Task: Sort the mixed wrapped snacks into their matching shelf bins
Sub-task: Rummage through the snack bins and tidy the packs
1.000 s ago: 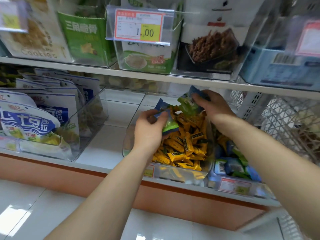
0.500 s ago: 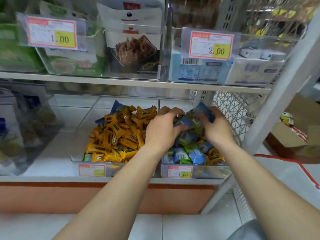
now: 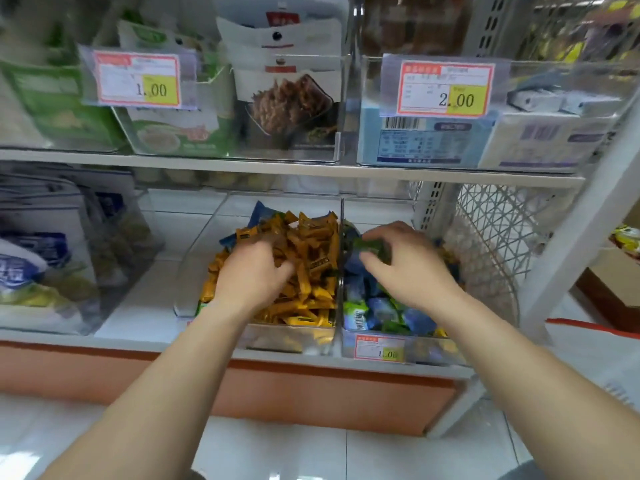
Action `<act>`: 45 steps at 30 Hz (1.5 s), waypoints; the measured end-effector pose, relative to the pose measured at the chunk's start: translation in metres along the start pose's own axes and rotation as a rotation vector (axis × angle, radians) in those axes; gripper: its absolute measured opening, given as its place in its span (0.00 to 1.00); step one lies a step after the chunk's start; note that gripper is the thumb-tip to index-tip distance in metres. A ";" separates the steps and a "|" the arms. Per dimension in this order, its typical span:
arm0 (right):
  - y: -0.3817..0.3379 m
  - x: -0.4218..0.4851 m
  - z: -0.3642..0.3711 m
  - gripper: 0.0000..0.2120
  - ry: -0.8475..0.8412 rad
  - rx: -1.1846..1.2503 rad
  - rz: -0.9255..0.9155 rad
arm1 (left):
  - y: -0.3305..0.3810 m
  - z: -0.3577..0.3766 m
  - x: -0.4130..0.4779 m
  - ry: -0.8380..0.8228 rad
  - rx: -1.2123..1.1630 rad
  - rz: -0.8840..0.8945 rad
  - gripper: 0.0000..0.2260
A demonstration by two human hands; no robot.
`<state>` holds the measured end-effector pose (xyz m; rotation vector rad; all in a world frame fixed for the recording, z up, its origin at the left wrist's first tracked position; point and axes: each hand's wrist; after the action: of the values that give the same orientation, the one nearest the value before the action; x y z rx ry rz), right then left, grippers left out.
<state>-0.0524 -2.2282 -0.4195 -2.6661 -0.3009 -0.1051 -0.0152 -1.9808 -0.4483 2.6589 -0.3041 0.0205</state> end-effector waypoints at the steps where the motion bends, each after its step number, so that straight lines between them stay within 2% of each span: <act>1: -0.013 0.006 0.007 0.18 -0.043 -0.023 -0.078 | -0.013 -0.001 -0.002 -0.065 0.058 -0.060 0.23; 3: -0.037 0.025 0.020 0.18 -0.102 -0.057 -0.188 | -0.029 0.000 -0.007 -0.217 0.126 -0.111 0.29; 5: -0.053 0.053 0.035 0.19 -0.159 -0.068 -0.244 | -0.038 0.003 -0.013 -0.277 0.154 -0.067 0.32; 10: -0.085 0.131 0.076 0.23 -0.430 0.006 -0.259 | -0.057 -0.011 -0.028 -0.239 0.149 0.098 0.24; 12: -0.088 0.150 0.086 0.23 -0.538 -0.178 -0.300 | -0.065 -0.021 -0.033 -0.287 0.138 0.118 0.20; 14: -0.085 0.156 0.088 0.21 -0.552 -0.363 -0.373 | -0.073 -0.030 -0.036 -0.307 0.128 0.113 0.17; 17: -0.078 0.149 0.078 0.17 -0.461 -0.445 -0.412 | -0.079 -0.042 -0.037 -0.162 0.083 0.130 0.11; 19: -0.075 0.143 0.072 0.15 -0.525 -0.482 -0.352 | -0.083 -0.052 -0.035 0.044 0.081 0.142 0.09; 21: -0.079 0.142 0.064 0.15 -0.583 -0.548 -0.276 | -0.091 -0.058 -0.032 0.204 0.102 0.091 0.12; 23: -0.092 0.150 0.062 0.17 -0.484 -0.594 -0.282 | -0.104 -0.058 -0.029 0.185 -0.008 -0.038 0.21; 25: -0.108 0.165 0.069 0.13 -0.299 -0.487 -0.362 | -0.112 -0.053 -0.027 0.038 -0.205 -0.142 0.28; 26: -0.116 0.174 0.077 0.09 -0.291 -0.380 -0.384 | -0.114 -0.049 -0.027 -0.022 -0.273 -0.156 0.29; 28: -0.128 0.190 0.094 0.15 -0.461 -0.229 -0.339 | -0.116 -0.045 -0.027 -0.042 -0.300 -0.151 0.27; 30: -0.131 0.200 0.113 0.21 -0.643 -0.248 -0.246 | -0.117 -0.045 -0.028 -0.010 -0.308 -0.156 0.25; 32: -0.130 0.206 0.125 0.21 -0.674 -0.328 -0.235 | -0.119 -0.044 -0.028 -0.012 -0.319 -0.155 0.25; 35: -0.129 0.207 0.124 0.15 -0.577 -0.381 -0.268 | -0.122 -0.044 -0.026 -0.017 -0.350 -0.149 0.24; 38: -0.122 0.198 0.107 0.12 -0.421 -0.288 -0.265 | -0.125 -0.045 -0.024 0.022 -0.384 -0.142 0.22; 42: -0.117 0.174 0.077 0.08 -0.180 0.124 -0.276 | -0.120 -0.050 -0.019 0.191 -0.366 -0.049 0.24; 45: -0.130 0.154 0.071 0.09 -0.258 0.402 -0.331 | -0.109 -0.055 -0.015 0.202 -0.427 0.053 0.25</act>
<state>0.0698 -2.0530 -0.4081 -2.2102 -0.7595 0.1810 -0.0041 -1.8581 -0.4487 2.2046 -0.2766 0.2147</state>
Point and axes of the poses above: each hand's wrist, its own x-axis towards the middle knuckle, its own z-axis out of the palm, y = z × x, and after that the axes turned 14 degrees about -y, right-handed
